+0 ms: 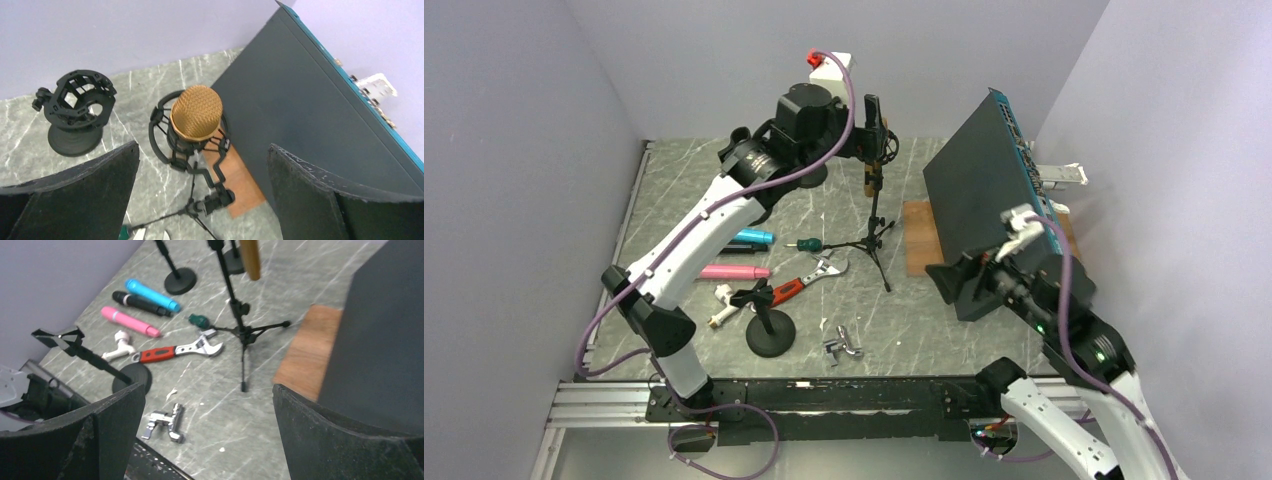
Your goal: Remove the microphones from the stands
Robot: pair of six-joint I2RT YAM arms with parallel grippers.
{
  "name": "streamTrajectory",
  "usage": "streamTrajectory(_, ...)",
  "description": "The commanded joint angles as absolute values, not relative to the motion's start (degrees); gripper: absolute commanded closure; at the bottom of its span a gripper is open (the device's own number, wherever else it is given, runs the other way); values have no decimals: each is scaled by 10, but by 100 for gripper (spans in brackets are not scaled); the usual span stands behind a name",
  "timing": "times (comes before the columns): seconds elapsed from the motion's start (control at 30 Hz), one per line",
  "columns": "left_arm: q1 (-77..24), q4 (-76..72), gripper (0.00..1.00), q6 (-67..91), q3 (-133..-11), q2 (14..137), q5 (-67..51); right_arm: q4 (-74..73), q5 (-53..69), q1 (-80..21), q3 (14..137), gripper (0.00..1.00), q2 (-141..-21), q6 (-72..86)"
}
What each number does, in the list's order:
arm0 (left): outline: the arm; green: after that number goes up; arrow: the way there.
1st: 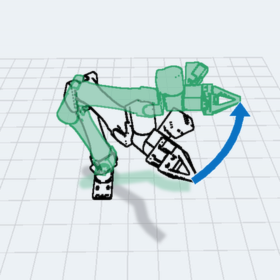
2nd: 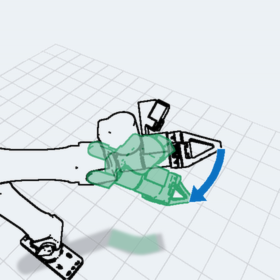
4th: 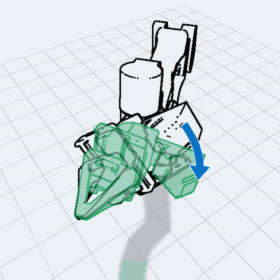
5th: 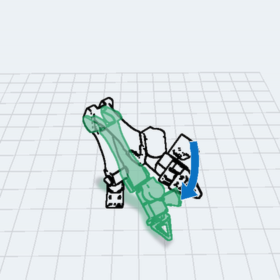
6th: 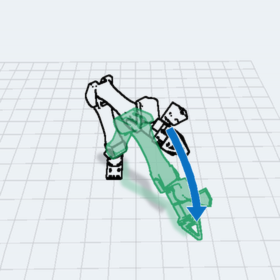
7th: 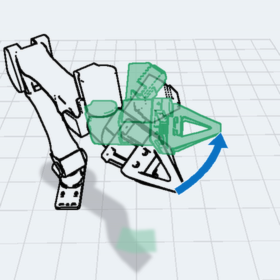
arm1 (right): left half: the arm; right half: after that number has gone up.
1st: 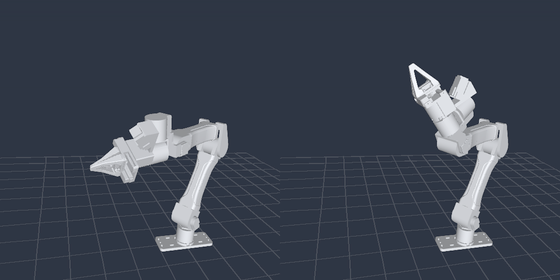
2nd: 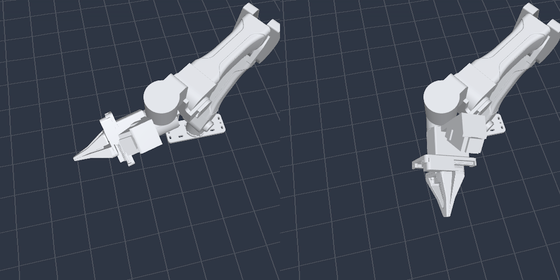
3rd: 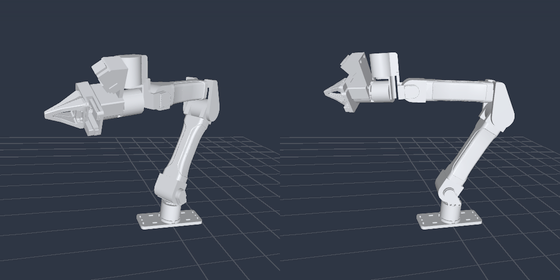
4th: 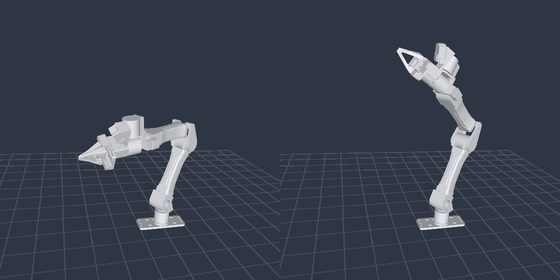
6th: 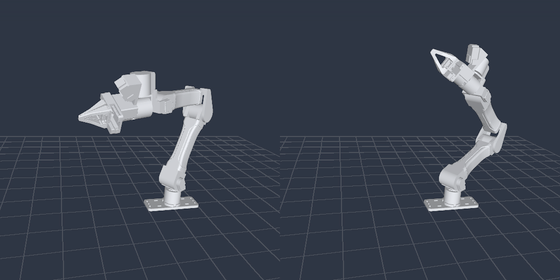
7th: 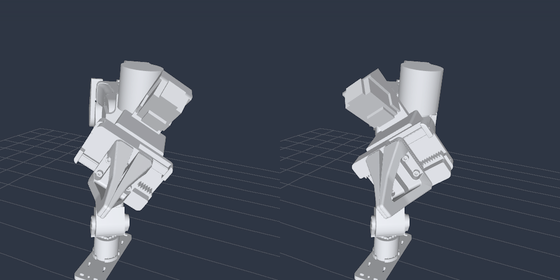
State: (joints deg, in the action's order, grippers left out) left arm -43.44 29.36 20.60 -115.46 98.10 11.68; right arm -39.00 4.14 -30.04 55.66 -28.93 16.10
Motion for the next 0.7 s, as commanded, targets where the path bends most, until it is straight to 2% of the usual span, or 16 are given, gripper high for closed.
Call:
streamTrajectory(0.0, -440, 209, 1, 164, -1187, 1010, 169, -472, -58, -301, 623, 0, -257, 118)
streamTrajectory(0.17, -444, 185, 10, 137, -1233, 1074, 172, -538, -111, -301, 664, 0, -238, 80)
streamTrajectory(0.37, -444, 176, 19, 155, -1260, 1123, 201, -544, -135, -301, 681, 0, -213, 84)
streamTrajectory(0.67, -444, 187, 26, 167, -1251, 1138, 217, -535, -169, -302, 680, 0, -211, 73)
